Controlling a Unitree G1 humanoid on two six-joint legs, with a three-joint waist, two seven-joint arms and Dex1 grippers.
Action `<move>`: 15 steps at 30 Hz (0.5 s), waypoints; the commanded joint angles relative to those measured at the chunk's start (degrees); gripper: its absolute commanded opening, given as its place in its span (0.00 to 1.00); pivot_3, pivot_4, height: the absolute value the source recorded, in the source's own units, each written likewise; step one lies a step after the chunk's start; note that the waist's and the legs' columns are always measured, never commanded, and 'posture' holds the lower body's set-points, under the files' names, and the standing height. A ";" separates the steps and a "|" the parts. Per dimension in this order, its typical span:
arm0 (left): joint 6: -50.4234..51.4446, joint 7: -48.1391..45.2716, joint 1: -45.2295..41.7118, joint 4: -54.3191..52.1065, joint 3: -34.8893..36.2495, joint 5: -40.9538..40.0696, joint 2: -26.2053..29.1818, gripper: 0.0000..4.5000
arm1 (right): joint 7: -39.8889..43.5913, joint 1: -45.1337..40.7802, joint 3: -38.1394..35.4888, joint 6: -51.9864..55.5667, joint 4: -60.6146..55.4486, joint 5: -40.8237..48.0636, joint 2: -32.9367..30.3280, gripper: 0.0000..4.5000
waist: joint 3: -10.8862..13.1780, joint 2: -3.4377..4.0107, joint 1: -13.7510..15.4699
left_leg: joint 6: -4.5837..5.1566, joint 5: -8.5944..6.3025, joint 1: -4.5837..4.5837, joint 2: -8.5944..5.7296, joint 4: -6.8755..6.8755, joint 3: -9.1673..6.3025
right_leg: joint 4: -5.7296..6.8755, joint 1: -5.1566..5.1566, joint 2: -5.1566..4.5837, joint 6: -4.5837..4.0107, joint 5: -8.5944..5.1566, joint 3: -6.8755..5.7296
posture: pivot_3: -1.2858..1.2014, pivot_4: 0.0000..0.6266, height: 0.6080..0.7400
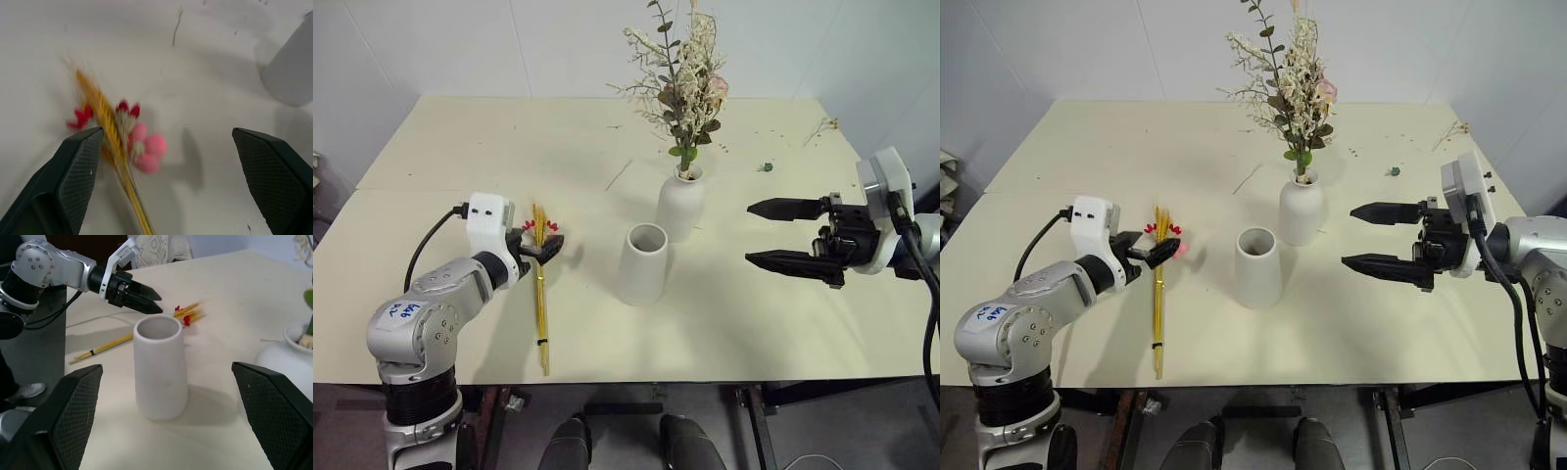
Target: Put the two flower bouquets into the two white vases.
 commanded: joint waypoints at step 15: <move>16.26 9.04 -5.52 1.64 -0.41 8.19 -5.37 1.00 | 3.18 -4.86 1.25 -1.06 2.82 -3.08 -1.05 0.99 | 0.02 -0.04 0.19 | -0.10 -0.10 -0.05 -0.03 0.06 0.00 | -0.14 0.04 -0.02 -0.01 0.00 0.00 | 0.52 0.24 1.00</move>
